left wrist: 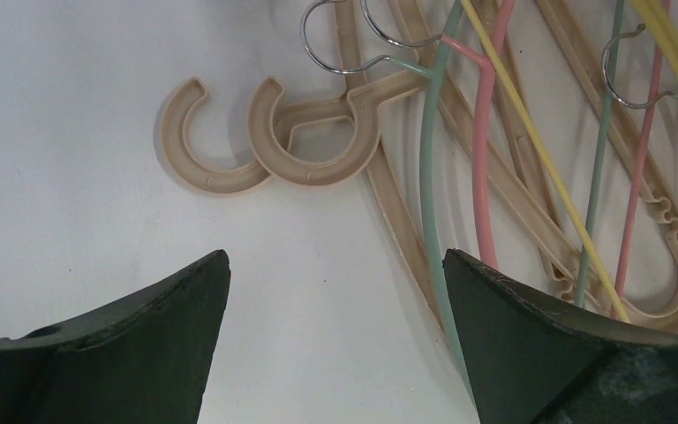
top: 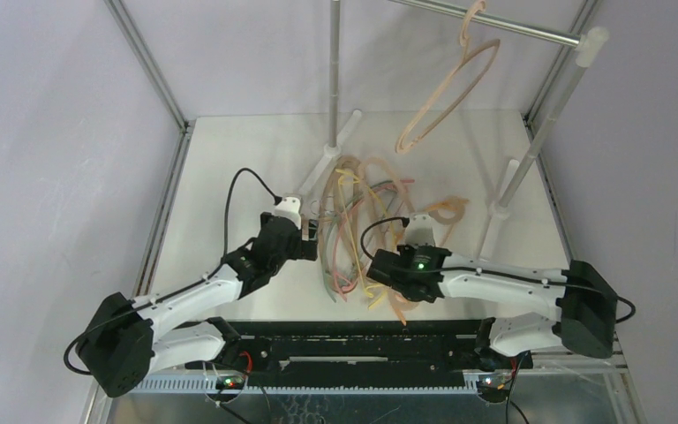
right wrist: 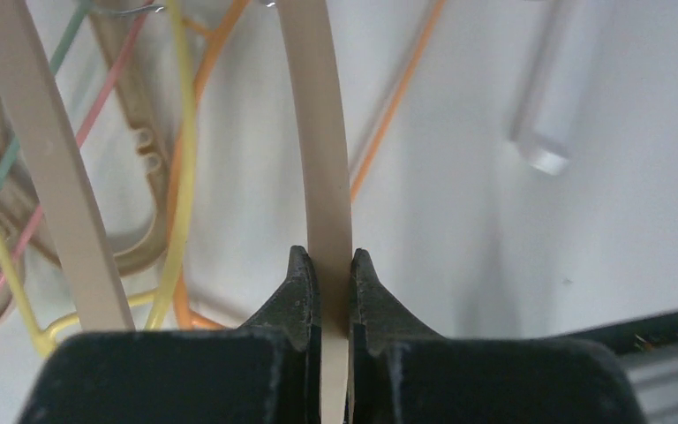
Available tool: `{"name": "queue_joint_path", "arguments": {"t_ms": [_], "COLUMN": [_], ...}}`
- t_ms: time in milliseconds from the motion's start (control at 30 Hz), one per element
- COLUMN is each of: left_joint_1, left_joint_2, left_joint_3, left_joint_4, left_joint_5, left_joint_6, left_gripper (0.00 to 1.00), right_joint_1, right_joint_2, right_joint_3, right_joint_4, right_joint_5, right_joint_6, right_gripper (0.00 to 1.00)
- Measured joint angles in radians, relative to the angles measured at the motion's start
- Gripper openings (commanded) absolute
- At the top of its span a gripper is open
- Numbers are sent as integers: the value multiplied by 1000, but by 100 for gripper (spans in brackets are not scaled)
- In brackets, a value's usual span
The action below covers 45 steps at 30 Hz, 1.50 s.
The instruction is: Organize the hangers
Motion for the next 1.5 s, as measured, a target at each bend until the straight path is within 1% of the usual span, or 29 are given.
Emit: {"name": "queue_joint_path", "arguments": {"t_ms": [100, 233, 300, 400, 467, 533, 667, 833, 1000, 1100, 1167, 1333, 1500], "left_joint_1": [-2, -8, -10, -10, -10, -11, -11, -12, -12, -12, -13, -22, -34], "left_joint_2": [-11, -39, -56, -81, -92, -98, -98, -99, -99, -98, -96, -96, -121], "left_joint_3": [0, 0, 0, 0, 0, 0, 0, 0, 0, 0, 0, 0, 0], "left_joint_4": [-3, -14, -21, -28, -31, -33, -40, -42, -44, -44, -44, -44, -42], "left_joint_5": [-1, -1, -2, -3, -6, -10, -10, -13, -20, -20, -20, -20, -1], "left_joint_6": [0, 0, 0, 0, 0, 0, 0, 0, -5, -8, -8, -8, -33], "left_gripper": [95, 95, 95, 95, 95, 95, 95, 95, 95, 95, 95, 95, 95], "right_joint_1": [17, 22, 22, 21, 21, 21, 18, -11, -16, -3, -3, -3, -3], "right_joint_2": [72, 122, 129, 100, 49, -24, -194, -351, -421, -441, -438, -383, -380], "right_joint_3": [106, 186, 208, 218, 218, 217, 166, 44, -24, -37, -36, -5, 0], "right_joint_4": [-195, -412, -488, -530, -521, -475, -272, -19, 108, 131, 120, 2, -56], "right_joint_5": [84, 175, 213, 248, 262, 266, 237, 120, 3, -20, -5, 90, 150], "right_joint_6": [148, 309, 358, 388, 361, 287, 72, -198, -356, -389, -379, -266, -192], "right_gripper": [0, 0, 0, 0, 0, 0, 0, 0, 0, 0, 0, 0, 0]}}
